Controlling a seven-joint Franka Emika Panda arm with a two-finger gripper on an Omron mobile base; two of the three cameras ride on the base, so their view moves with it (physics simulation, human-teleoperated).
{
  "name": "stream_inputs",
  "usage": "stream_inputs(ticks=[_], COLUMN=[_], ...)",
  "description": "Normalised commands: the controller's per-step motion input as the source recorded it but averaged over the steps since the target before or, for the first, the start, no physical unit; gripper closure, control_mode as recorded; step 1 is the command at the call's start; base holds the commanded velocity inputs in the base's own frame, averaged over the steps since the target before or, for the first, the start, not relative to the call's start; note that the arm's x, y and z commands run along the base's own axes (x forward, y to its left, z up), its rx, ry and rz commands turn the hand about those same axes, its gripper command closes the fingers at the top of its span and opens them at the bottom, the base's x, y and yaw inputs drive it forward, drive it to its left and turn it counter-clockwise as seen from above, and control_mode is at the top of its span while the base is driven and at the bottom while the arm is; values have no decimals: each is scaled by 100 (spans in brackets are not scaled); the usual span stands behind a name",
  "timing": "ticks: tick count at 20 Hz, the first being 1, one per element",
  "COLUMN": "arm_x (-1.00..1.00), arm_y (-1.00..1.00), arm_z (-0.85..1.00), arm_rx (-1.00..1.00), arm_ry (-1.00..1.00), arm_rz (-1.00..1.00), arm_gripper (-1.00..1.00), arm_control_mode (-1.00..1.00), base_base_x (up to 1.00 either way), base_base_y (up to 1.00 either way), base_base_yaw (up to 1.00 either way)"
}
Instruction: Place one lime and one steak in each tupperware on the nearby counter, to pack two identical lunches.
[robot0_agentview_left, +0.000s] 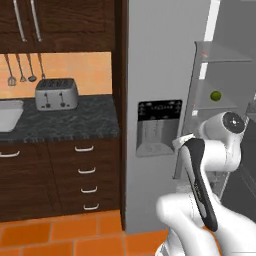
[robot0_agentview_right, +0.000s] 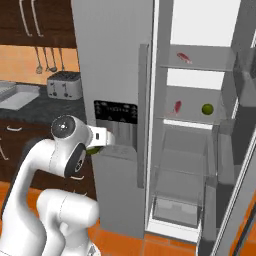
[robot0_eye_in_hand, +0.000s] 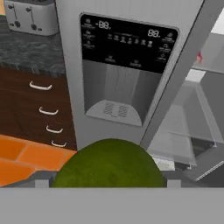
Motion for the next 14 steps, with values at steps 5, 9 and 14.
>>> stream_inputs(ticks=[5,9,14], arm_x=[0,0,0], arm_y=[0,0,0], arm_z=[0,0,0], arm_rx=[0,0,0], arm_ry=[0,0,0], arm_rz=[0,0,0], arm_gripper=[100,100,100], arm_control_mode=[100,100,100], base_base_x=[25,54,80], base_base_y=[100,100,100], base_base_yaw=[8,5,2])
